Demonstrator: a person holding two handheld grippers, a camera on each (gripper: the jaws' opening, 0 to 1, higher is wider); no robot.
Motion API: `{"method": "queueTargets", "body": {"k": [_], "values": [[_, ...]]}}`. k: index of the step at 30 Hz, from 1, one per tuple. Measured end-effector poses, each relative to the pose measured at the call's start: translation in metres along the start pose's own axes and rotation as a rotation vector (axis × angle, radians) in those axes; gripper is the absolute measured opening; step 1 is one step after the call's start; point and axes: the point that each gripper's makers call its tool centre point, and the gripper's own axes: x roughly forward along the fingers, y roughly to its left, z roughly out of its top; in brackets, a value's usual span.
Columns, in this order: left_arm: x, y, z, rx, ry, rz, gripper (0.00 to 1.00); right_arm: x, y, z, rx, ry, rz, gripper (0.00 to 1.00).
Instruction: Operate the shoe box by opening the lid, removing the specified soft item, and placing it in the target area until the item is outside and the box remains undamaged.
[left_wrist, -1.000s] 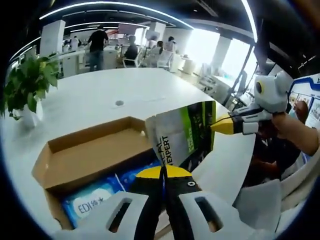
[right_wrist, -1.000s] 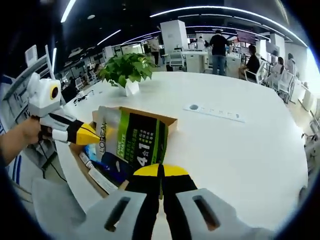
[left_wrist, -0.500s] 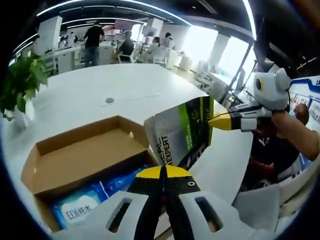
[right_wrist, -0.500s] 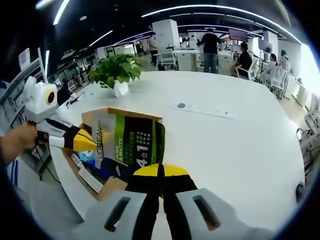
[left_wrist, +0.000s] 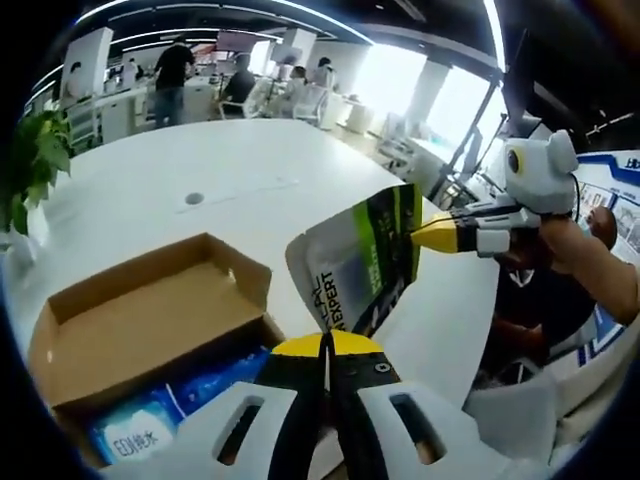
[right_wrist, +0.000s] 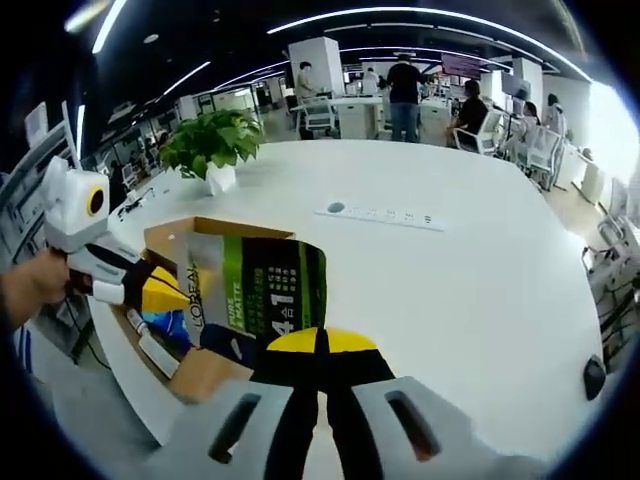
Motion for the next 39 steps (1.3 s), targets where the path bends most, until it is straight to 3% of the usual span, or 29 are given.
{"method": "queueTargets", "body": {"k": [16, 23, 30, 39], "values": [[0.034, -0.007, -0.009, 0.1, 0.106, -0.003, 0.0, 0.013, -0.028, -0.022, 0.037, 0.041, -0.038, 0.0], [0.051, -0.005, -0.018, 0.219, 0.203, 0.018, 0.0, 0.023, -0.035, -0.033, 0.048, 0.074, -0.051, 0.0], [0.063, -0.005, -0.025, 0.259, 0.264, 0.016, 0.0, 0.033, -0.042, -0.041, 0.064, 0.093, -0.06, 0.0], [0.077, -0.002, -0.036, 0.367, 0.367, 0.034, 0.0, 0.043, -0.044, -0.053, 0.086, 0.12, -0.062, 0.0]]}}
